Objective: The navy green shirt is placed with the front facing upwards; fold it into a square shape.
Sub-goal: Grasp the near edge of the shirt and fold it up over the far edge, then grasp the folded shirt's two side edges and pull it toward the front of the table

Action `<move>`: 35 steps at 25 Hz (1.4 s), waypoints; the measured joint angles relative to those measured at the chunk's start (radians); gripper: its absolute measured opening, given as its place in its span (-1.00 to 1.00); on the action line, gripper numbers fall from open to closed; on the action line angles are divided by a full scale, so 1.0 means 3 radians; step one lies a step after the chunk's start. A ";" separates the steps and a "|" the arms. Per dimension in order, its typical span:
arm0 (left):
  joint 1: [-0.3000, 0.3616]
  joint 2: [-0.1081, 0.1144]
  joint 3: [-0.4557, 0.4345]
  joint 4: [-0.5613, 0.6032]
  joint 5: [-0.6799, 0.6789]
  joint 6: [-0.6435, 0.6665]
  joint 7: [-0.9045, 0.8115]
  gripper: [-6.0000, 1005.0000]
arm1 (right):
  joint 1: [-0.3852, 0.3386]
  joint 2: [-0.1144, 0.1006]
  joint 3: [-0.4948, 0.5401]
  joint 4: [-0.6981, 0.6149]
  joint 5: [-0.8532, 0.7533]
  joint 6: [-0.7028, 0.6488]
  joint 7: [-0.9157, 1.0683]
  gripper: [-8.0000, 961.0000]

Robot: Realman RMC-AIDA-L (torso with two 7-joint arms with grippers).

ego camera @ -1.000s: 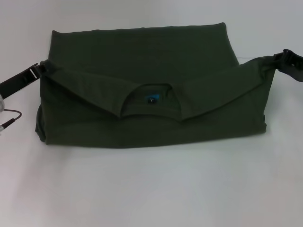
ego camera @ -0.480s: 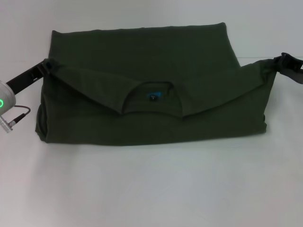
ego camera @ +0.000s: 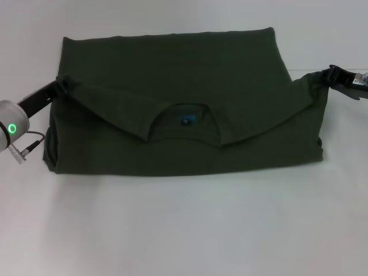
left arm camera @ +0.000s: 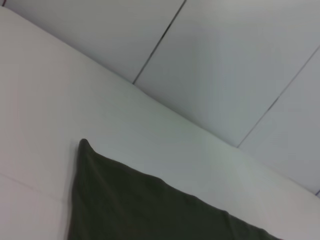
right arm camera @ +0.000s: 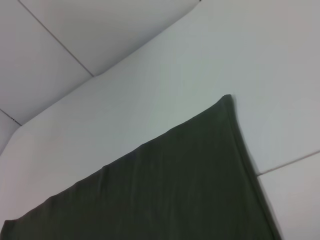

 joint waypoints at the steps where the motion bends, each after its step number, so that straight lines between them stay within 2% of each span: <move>1: 0.0000 0.0000 0.0000 0.0000 0.0000 0.0000 0.0000 -0.88 | 0.0001 0.0000 0.0000 0.0000 0.0000 0.0005 0.0000 -0.67; 16: 0.0028 -0.0028 -0.0010 -0.0080 -0.0433 -0.0137 0.0260 -0.80 | -0.0025 -0.0016 -0.0058 -0.0002 0.0000 0.0005 -0.0037 -0.63; 20: 0.0033 -0.0028 -0.0014 -0.0116 -0.0570 -0.0215 0.0310 -0.46 | -0.0032 -0.0007 -0.0050 -0.0006 0.0000 -0.0004 -0.0122 -0.62; 24: 0.0079 -0.0002 -0.0026 -0.0127 -0.0664 -0.0223 0.0286 0.01 | -0.0066 -0.0013 -0.0020 -0.0013 0.0049 -0.0023 -0.0156 -0.28; 27: 0.0170 0.0067 0.0111 -0.0112 -0.0648 -0.0058 0.0047 0.03 | -0.0146 -0.0056 -0.0026 -0.0038 0.0212 -0.0134 -0.0170 -0.02; 30: 0.0318 0.0172 0.0458 -0.0008 -0.0482 0.0268 -0.0425 0.05 | -0.0241 -0.0135 -0.0038 -0.0051 0.0323 -0.0337 -0.0174 0.25; 32: 0.0430 0.0210 0.0642 0.0234 -0.0190 0.0584 -0.0801 0.07 | -0.0303 -0.0187 -0.0042 -0.0058 0.0342 -0.0501 -0.0177 0.43; 35: 0.0544 0.0250 0.0724 0.0608 0.0259 0.1059 -0.1179 0.09 | -0.0416 -0.0236 -0.0047 -0.0099 0.0339 -0.0768 -0.0183 0.70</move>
